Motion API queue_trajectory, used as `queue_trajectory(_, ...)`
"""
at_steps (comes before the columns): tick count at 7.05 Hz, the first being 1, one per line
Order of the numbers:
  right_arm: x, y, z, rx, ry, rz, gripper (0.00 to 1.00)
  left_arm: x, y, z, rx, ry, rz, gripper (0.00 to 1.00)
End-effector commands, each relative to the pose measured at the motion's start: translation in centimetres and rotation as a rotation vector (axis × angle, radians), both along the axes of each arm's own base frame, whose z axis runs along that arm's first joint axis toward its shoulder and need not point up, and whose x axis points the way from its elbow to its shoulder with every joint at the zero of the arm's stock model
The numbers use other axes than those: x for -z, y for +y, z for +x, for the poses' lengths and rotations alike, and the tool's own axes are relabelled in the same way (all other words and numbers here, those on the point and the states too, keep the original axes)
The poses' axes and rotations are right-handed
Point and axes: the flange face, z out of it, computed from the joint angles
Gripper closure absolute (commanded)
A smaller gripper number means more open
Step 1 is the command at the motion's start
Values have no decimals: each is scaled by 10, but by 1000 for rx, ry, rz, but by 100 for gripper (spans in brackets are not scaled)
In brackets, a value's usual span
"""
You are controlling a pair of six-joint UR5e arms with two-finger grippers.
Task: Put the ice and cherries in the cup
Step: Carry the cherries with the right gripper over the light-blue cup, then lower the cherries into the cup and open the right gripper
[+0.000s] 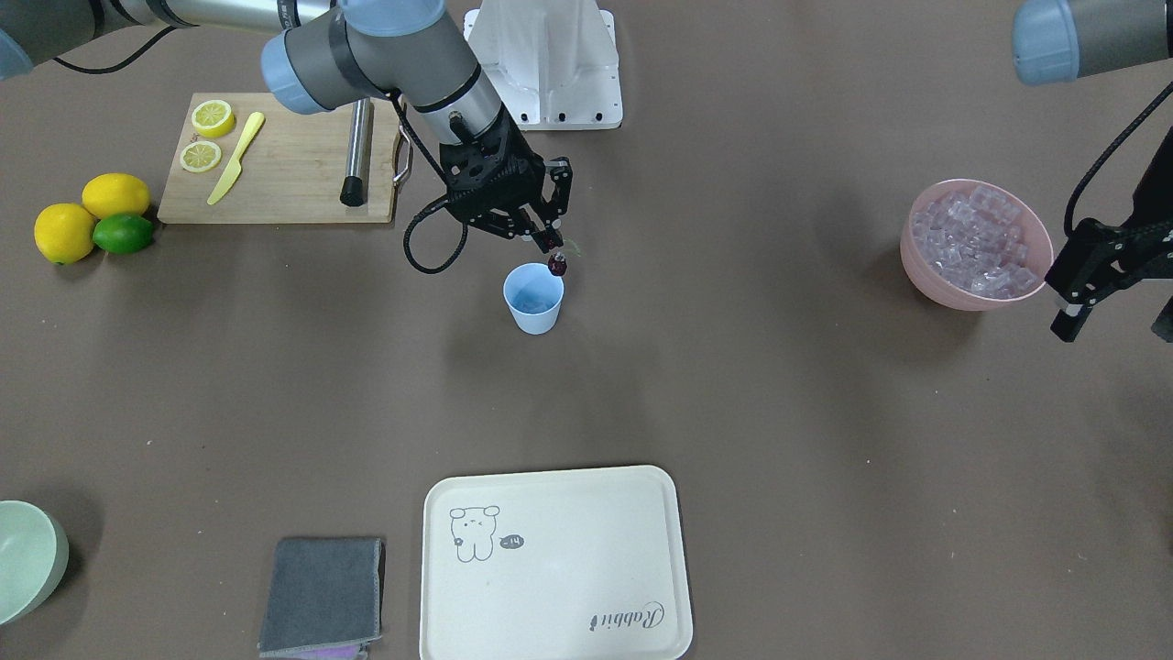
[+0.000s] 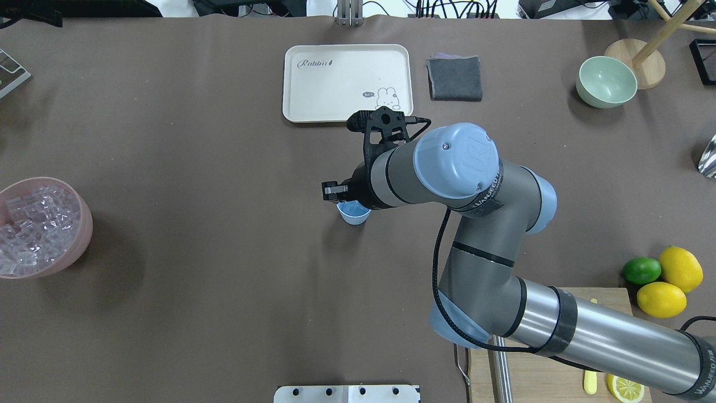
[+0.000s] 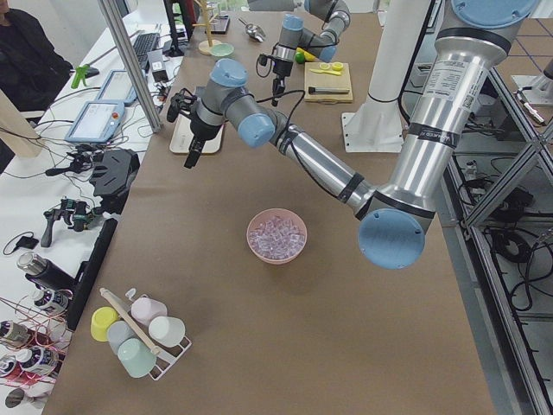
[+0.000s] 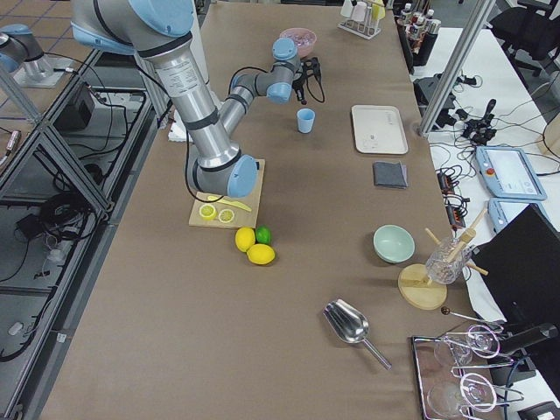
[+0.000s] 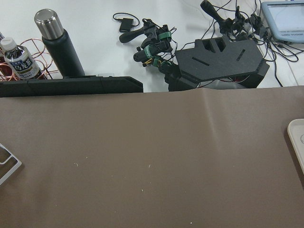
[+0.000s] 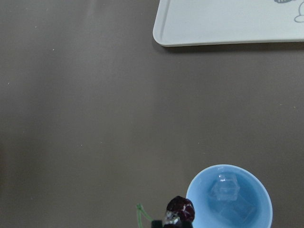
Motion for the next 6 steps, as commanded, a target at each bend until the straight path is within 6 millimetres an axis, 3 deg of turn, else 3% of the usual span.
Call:
queue_trajectory(1, -20, 0, -2, 0, 29, -17, 100, -2, -1, 1, -1, -1, -4, 2)
queue_trajectory(3, -31, -2, -1, -3, 44, -25, 100, -2, -1, 2, -3, -1, -3, 2)
queue_trajectory(4, -33, -3, -1, -11, 52, -28, 86, -2, -1, 3, -4, -1, -4, 2)
queue_trajectory(5, -38, -5, -7, -15, 66, -34, 1, -2, -2, 3, -4, -1, -4, 2)
queue_trajectory(6, -39, -6, -8, -25, 65, -50, 0, -3, -2, 3, -4, -2, -7, 2)
